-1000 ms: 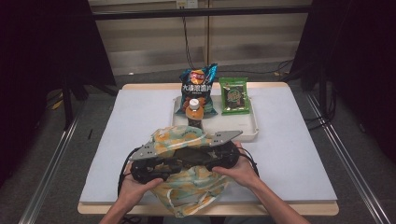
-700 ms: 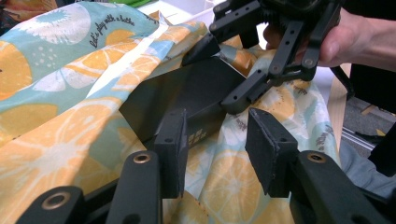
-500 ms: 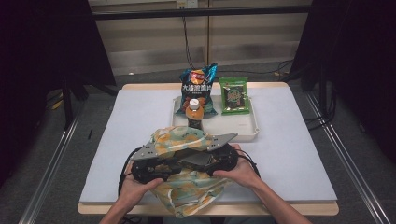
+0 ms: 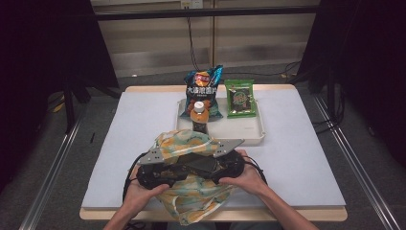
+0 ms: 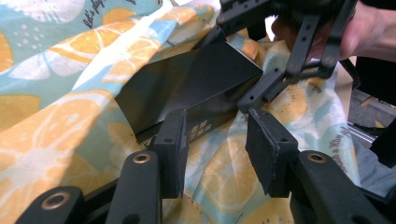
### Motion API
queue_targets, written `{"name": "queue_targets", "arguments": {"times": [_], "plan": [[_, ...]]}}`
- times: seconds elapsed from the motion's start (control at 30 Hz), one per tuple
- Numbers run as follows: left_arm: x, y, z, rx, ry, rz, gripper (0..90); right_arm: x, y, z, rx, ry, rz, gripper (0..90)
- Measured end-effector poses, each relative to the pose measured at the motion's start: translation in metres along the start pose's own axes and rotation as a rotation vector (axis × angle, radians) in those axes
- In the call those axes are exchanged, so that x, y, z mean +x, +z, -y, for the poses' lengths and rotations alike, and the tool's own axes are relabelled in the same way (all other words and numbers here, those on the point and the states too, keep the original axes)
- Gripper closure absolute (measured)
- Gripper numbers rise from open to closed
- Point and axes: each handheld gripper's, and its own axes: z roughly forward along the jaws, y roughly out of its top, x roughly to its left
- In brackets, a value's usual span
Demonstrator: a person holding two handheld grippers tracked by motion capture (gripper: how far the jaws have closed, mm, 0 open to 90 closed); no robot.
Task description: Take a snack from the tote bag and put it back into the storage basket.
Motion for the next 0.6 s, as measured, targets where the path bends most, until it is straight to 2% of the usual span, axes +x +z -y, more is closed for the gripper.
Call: {"name": "queue_targets", "arguments": {"times": [0.07,0.17,0.43,0.53,0.57,0.6], "plan": [[0.000,0.001,0.000,0.006,-0.002,0.001,58.8,-0.001,0.002,-0.003,-0.007,0.002,-0.007,34.4],[0.000,0.001,0.000,0.004,0.003,0.003,59.4,0.000,0.008,-0.006,0.014,-0.005,-0.001,39.3],[-0.001,0.002,0.000,0.009,0.005,0.009,59.8,-0.002,0.014,-0.009,0.028,0.000,-0.008,39.4],[-0.003,0.002,-0.001,0.013,0.009,0.011,59.7,-0.002,0.014,-0.012,0.039,-0.001,-0.003,42.1],[-0.005,0.003,-0.001,0.002,-0.002,0.018,59.8,-0.002,0.014,-0.013,0.046,-0.001,-0.003,42.5],[-0.006,0.003,-0.002,0.003,0.008,0.025,59.8,-0.002,0.014,-0.014,0.050,0.003,0.002,42.6]]}}
